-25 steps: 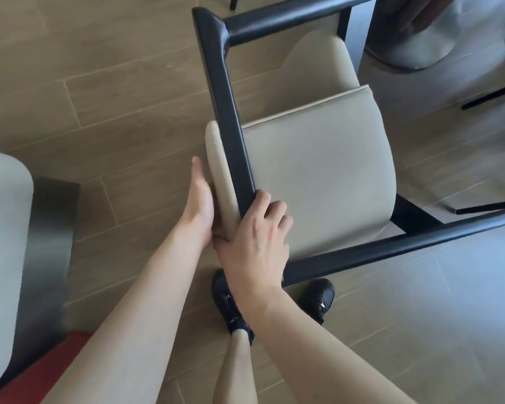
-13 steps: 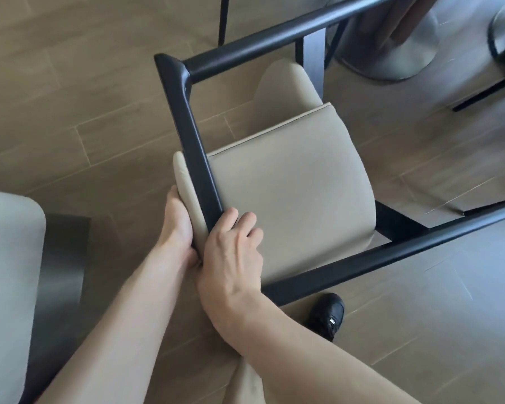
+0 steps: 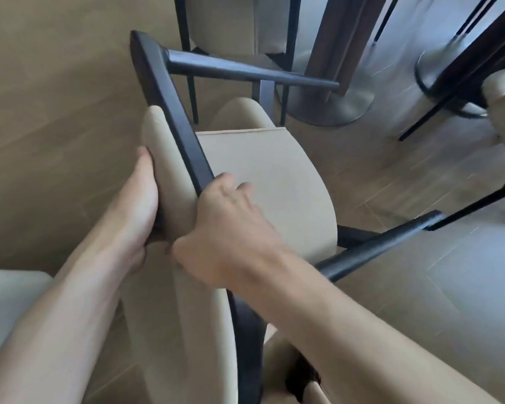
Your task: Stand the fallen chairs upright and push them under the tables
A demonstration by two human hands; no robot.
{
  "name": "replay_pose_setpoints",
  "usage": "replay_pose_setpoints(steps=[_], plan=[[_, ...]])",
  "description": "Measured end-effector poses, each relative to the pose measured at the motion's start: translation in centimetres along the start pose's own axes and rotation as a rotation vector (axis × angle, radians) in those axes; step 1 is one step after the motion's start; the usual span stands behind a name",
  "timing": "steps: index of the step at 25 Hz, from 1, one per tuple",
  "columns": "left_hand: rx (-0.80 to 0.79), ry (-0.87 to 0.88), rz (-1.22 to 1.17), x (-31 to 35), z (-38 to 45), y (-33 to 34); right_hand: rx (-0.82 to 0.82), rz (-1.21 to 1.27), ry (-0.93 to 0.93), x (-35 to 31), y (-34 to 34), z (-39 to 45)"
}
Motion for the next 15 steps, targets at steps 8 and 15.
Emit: replay_pose_setpoints(steps=[8,15], plan=[[-0.018,0.379,0.201,12.4,-10.5,11.5,0.021,-0.075,0.044,5.6,-15.7,4.7],[-0.25,0.537,-0.033,14.6,-13.9,22.3,0.397,0.098,0.04,11.3,-24.5,6.1]])
Point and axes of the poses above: each hand's wrist, its own z-axis towards the middle knuckle, its own y-axis out of the palm, x = y × z, the point moved 6 cm from there along z, towards the middle knuckle, and after that the axes turned 13 degrees about x, right-handed, at the moved point
